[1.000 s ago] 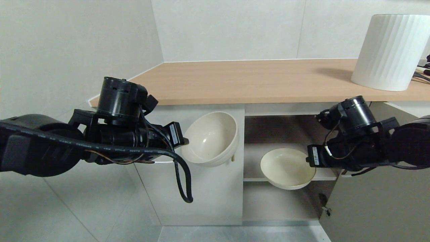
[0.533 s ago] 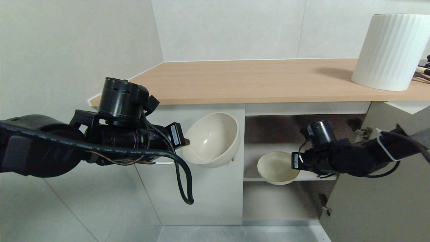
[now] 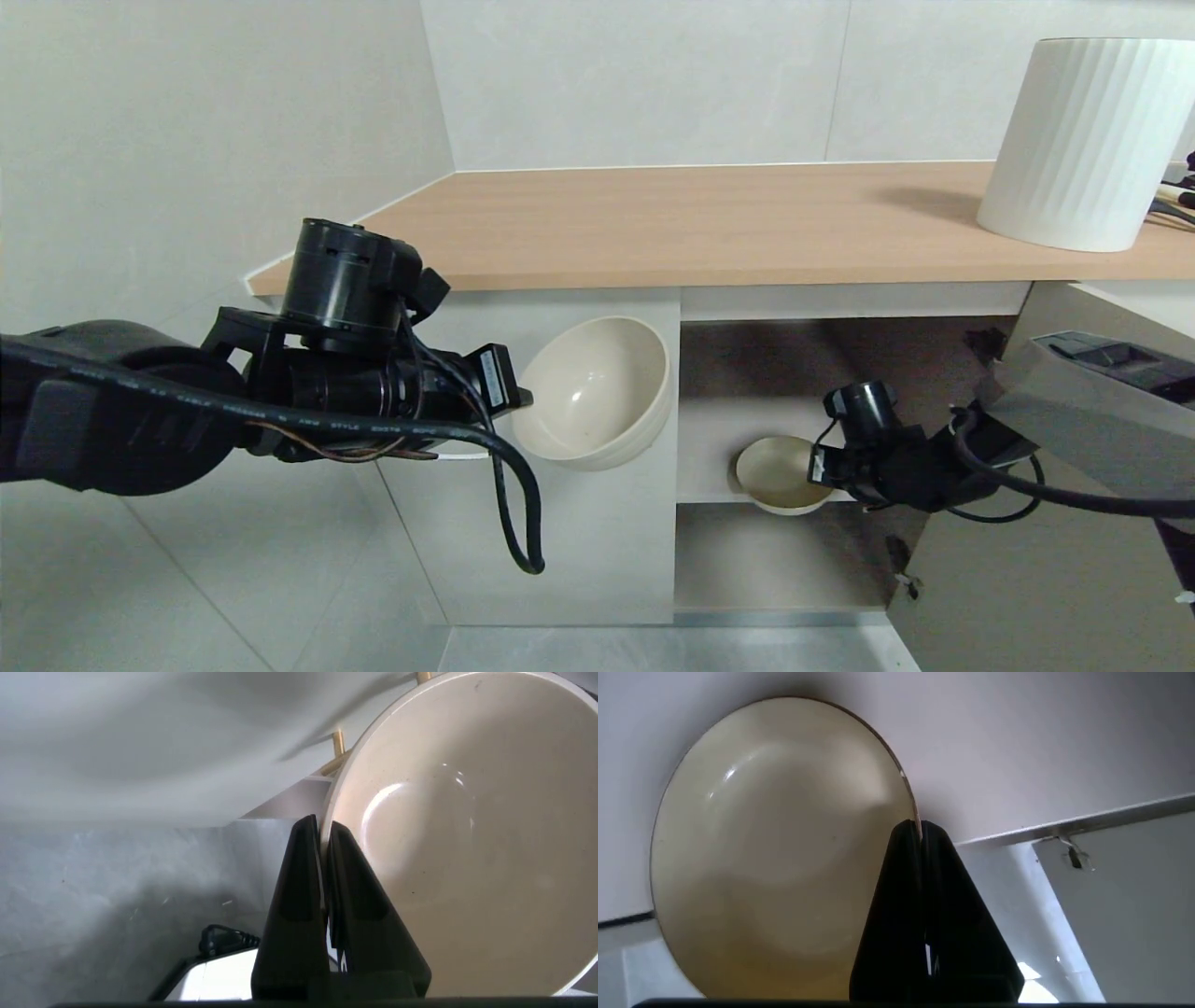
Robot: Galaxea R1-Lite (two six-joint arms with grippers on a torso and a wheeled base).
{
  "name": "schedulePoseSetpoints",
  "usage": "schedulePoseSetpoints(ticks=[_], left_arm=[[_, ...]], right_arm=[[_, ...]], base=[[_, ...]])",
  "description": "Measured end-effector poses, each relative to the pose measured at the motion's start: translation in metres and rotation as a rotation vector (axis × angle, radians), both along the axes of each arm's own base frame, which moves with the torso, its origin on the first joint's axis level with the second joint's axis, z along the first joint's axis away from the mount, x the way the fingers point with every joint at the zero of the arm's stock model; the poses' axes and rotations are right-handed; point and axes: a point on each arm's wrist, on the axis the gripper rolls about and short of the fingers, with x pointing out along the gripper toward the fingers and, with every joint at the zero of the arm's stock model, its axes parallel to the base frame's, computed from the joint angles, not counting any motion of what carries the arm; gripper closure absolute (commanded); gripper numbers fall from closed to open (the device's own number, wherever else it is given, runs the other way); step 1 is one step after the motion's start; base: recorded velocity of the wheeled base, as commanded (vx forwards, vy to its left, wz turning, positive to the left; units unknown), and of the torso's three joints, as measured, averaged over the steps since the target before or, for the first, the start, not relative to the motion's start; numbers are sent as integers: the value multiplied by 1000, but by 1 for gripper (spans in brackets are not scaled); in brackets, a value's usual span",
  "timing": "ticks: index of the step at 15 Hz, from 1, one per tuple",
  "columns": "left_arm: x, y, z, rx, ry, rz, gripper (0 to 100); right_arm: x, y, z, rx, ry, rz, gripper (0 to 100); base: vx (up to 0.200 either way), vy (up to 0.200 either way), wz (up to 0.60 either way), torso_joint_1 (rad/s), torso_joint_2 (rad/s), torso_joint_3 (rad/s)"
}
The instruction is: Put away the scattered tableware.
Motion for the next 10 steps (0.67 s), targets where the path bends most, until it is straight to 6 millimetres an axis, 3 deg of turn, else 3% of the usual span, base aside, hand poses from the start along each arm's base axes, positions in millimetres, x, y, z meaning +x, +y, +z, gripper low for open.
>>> schedulePoseSetpoints(ticks=[10], left_arm=[[0,-1,-1,1,3,-5,100]], right_arm=[[30,-7,-23,14,-35,-90,100]], base=[[0,0,0,0,0,0]])
